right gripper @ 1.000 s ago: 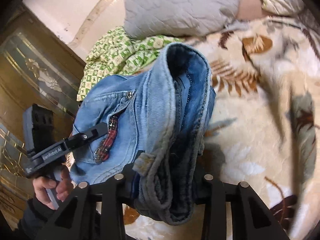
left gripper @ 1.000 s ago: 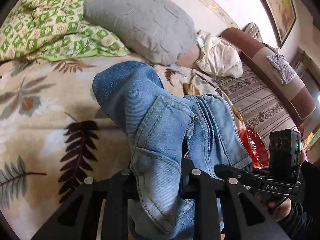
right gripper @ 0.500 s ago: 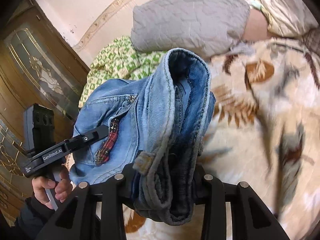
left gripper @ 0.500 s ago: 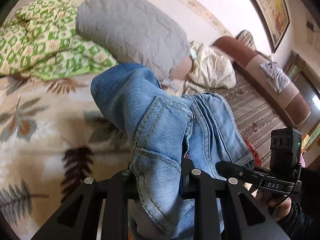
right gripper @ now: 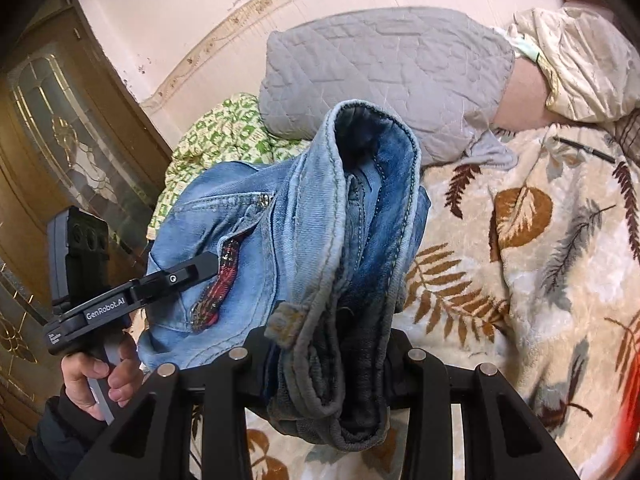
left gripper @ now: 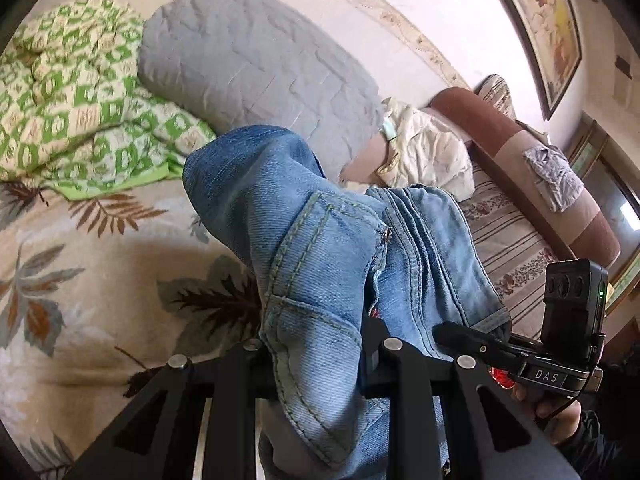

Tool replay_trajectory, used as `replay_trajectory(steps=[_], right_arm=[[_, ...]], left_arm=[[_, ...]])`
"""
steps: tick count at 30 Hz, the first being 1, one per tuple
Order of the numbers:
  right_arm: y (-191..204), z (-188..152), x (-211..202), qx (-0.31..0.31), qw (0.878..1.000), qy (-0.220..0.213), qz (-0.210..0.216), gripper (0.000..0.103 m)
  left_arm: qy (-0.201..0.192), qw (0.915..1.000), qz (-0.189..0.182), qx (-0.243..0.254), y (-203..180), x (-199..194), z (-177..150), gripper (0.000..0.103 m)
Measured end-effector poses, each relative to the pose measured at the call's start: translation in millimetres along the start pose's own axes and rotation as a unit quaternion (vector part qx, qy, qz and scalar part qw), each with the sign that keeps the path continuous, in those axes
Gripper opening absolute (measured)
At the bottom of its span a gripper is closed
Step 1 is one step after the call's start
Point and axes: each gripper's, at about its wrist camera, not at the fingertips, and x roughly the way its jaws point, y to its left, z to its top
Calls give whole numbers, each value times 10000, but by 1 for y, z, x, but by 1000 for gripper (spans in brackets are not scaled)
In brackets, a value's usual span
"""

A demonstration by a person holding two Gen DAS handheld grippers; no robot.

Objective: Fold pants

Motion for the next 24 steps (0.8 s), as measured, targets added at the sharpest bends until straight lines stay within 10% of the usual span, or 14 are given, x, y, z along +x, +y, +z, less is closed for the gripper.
replay_trajectory(steps=[10,24], right_arm=[[-47,-26,81,230,9963,761,-335,40],[-57,-33,92,346,9952,849,-336,49]], left_arm=[[784,9950,187,-581,56,82,-35,30],[876,9931,342,-705,64,86,-37,48]])
